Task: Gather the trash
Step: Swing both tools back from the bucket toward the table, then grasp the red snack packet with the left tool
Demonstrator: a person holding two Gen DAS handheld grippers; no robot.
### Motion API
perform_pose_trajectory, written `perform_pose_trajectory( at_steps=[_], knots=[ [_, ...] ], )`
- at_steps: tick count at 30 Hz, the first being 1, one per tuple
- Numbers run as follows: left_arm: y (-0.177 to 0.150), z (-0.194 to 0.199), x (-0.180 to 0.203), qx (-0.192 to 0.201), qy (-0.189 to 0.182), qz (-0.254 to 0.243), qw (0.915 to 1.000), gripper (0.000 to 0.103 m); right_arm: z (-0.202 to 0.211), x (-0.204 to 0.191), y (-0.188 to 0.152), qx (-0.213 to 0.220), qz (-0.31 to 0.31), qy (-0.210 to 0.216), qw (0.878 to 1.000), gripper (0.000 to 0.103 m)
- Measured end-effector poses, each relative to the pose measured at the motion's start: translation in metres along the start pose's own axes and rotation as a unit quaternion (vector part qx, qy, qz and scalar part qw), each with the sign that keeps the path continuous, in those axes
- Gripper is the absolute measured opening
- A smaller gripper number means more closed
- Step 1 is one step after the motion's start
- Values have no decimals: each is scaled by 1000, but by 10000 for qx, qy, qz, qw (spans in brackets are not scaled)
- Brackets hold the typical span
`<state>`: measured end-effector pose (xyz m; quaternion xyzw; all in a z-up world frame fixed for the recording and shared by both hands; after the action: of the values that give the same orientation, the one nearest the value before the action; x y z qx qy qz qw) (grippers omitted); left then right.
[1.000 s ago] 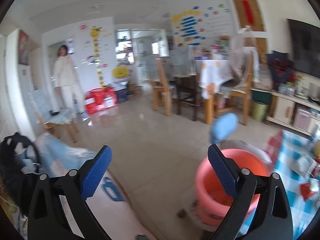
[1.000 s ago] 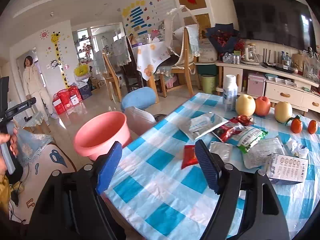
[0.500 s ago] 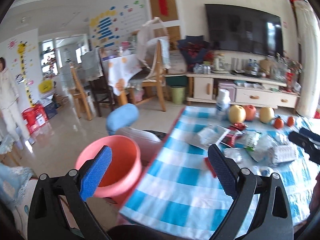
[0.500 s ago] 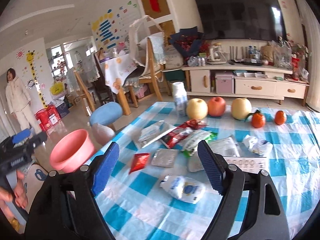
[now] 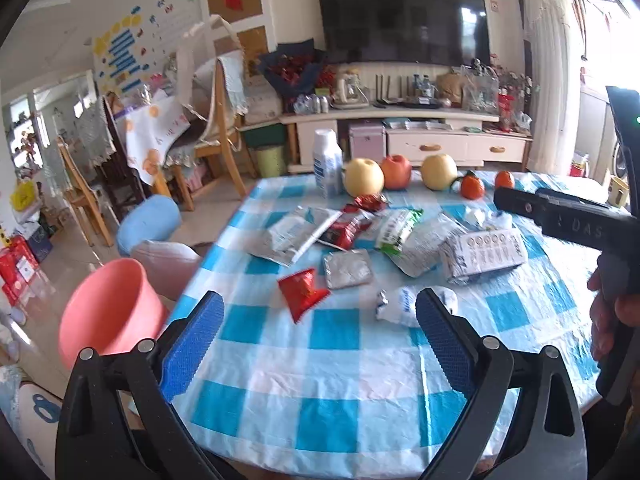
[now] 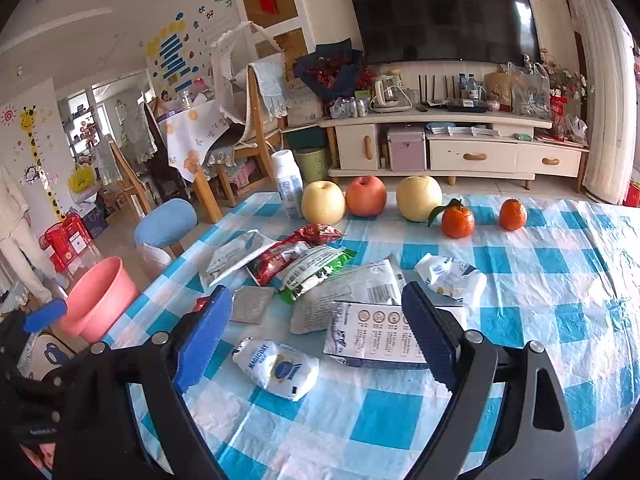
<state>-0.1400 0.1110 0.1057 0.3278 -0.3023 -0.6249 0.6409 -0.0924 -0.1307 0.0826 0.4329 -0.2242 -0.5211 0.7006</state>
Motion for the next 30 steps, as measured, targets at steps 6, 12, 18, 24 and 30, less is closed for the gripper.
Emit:
perform_pose_trajectory(
  at_steps=[6, 12, 18, 24, 30],
  knots=[
    [-12, -17, -3, -346, -240, 91, 9991, 96, -18, 33, -8, -382, -347, -109, 9986, 87],
    [-14, -48, -25, -580, -283, 350, 9973, 96, -38, 44, -16, -762, -668, 288, 9944, 87],
    [-17, -88, -66, -967, -69, 1110, 9891, 96, -59, -4, -32, -1210, -65, 1018, 9874, 87],
    [-13, -118, -70, -1183, -267, 1505, 9812, 96, -74, -38, -50, -1540, 551, 1264, 9784, 87],
    [-7, -152, -54, -1419, -211, 1429, 9793, 76, -86, -43, -59, -1695, 709, 1397, 9730, 87]
  ],
)
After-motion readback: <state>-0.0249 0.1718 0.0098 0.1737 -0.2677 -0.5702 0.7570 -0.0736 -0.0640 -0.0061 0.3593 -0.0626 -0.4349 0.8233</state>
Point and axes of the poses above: each gripper's, at about its wrist camera, not at the fingertips, and z roughly against the way its jaws point, x to its right, y to its top, the point moved 4 cm from there along -z, roughly the way its jaws point, and after that the axes turned 6 degrees about z, right-handed, at the moved point
